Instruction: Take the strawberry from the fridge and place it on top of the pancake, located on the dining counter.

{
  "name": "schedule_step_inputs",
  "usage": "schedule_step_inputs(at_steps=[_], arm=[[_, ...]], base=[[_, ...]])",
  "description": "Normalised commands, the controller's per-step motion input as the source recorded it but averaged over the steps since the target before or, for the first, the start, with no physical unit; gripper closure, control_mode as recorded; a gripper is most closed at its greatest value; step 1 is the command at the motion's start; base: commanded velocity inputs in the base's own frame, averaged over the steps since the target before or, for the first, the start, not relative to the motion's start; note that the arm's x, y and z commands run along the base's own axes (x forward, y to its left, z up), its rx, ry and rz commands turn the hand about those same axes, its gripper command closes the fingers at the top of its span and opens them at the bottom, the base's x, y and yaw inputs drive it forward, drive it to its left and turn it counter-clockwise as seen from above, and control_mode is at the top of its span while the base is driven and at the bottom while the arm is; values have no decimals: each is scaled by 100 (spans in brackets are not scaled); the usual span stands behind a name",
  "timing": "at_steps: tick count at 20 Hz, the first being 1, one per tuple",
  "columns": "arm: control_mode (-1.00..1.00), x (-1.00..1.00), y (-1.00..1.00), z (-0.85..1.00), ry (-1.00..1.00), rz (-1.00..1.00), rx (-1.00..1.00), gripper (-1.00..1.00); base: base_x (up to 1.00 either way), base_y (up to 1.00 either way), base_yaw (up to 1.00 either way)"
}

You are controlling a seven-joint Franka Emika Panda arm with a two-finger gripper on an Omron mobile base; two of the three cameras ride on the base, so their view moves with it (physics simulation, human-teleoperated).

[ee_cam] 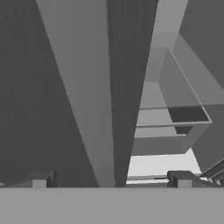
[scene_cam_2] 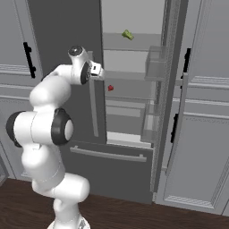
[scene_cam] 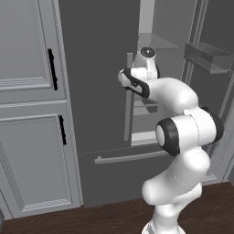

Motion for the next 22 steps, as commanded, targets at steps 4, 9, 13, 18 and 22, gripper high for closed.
schedule_step_inputs(at_steps=[4, 9, 13, 18, 22], arm=[[-100, 40, 4, -7, 1, -12, -6, -100], [-100, 26, 3, 0, -7, -5, -2, -100], [-100, 28, 1, 0, -17, -1, 0, -100], [-100, 26, 2, -11, -16, 0, 0, -100], [-100, 28, 6, -24, -16, 0, 0, -100]], base=[[0, 0, 0], [0, 0, 0], [0, 0, 0], [0, 0, 0], [0, 0, 0]])
